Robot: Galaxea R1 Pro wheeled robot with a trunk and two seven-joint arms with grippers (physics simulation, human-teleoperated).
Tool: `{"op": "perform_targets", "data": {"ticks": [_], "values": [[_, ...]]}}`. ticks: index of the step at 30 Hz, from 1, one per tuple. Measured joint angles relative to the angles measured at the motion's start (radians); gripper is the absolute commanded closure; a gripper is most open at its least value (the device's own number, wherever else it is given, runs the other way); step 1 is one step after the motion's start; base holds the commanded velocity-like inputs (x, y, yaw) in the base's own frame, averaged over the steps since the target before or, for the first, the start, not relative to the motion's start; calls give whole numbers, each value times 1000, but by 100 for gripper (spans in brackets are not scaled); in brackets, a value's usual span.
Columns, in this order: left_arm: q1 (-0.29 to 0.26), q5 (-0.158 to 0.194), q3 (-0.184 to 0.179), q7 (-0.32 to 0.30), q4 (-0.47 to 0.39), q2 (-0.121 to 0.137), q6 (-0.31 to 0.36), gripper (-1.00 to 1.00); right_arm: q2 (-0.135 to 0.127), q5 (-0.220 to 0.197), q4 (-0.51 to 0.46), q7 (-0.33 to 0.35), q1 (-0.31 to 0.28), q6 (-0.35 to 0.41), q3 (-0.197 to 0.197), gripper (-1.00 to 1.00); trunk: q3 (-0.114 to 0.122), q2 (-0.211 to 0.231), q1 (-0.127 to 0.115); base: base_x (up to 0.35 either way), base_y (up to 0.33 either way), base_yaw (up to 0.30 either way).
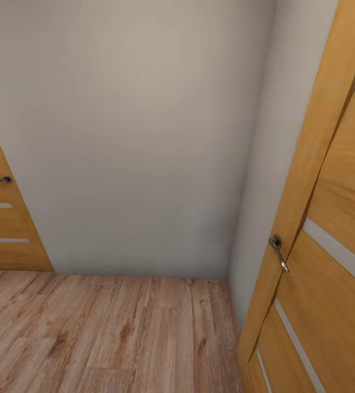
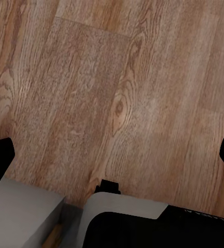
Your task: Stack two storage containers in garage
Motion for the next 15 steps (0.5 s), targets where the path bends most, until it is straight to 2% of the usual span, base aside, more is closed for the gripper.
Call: {"op": "perform_targets", "data": {"ticks": [11,15], "values": [[0,0,1,0,0,0,0,-100,0,0,0,0,0,0,0,-100,0,0,0,4,0,0],[0,0,0,0,0,0,0,-100,0,0,0,0,0,0,0,-100,0,0,0,162,0,0]]}}
